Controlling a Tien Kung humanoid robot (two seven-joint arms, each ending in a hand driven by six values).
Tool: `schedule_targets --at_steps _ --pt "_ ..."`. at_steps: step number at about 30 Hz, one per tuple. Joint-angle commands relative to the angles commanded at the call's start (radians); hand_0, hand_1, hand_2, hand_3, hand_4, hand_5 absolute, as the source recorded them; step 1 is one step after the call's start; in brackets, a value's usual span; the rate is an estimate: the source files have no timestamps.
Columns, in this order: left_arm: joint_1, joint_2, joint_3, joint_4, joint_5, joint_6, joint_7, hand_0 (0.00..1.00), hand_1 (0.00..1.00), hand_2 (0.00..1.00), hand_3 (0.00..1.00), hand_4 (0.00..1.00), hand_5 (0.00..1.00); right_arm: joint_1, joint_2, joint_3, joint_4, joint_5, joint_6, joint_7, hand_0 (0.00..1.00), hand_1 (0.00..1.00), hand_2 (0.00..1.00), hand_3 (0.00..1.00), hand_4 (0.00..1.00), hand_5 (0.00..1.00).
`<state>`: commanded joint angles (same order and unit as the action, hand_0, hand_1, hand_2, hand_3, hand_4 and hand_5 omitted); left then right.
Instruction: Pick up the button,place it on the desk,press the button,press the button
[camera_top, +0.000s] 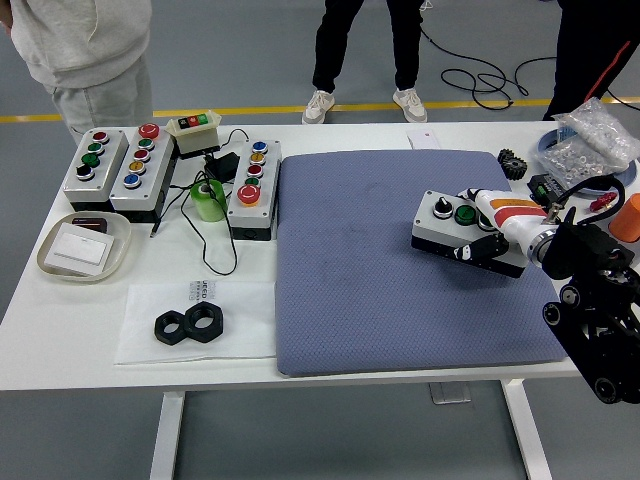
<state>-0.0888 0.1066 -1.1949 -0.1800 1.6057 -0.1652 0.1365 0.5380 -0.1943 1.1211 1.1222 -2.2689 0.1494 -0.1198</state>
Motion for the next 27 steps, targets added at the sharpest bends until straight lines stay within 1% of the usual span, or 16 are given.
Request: schedule_targets --at_steps 5,11,18,22,25,27 --pt "0.003 0.001 -0.005 0.0 0.007 0.0 0.001 0.739 0.897 0.971 0.771 0.572 0.998 -0.006 -0.018 -0.014 0.039 0.0 0.007 0.006 0.34 0.366 0.381 0.503 0.519 0.002" --pt "0.002 0.004 -0.005 0.0 0.009 -0.001 0.001 0.74 0.897 0.971 0.77 0.573 0.998 -0.01 -0.048 -0.056 0.085 0.0 0.021 0.019 0.341 0.367 0.38 0.503 0.521 0.002" --pt "0.004 0.005 -0.005 0.0 0.009 -0.001 0.001 0.739 0.897 0.971 0.771 0.574 0.998 -0.008 -0.1 -0.128 0.142 0.03 0.049 0.04 0.341 0.368 0.379 0.503 0.52 0.002" --pt "0.004 0.007 -0.004 0.0 0.007 -0.002 0.001 0.739 0.897 0.971 0.772 0.575 0.998 -0.004 -0.14 -0.177 0.181 0.059 0.069 0.056 0.341 0.369 0.377 0.504 0.522 0.002" --pt "0.004 0.007 -0.006 0.0 0.009 -0.002 0.001 0.739 0.897 0.971 0.772 0.575 0.998 0.004 -0.158 -0.205 0.193 0.069 0.08 0.064 0.341 0.369 0.377 0.504 0.522 0.002" --pt "0.003 0.008 -0.008 0.0 0.011 -0.002 0.002 0.739 0.897 0.971 0.772 0.575 0.998 0.007 -0.162 -0.213 0.194 0.07 0.083 0.066 0.341 0.369 0.377 0.504 0.522 0.002"
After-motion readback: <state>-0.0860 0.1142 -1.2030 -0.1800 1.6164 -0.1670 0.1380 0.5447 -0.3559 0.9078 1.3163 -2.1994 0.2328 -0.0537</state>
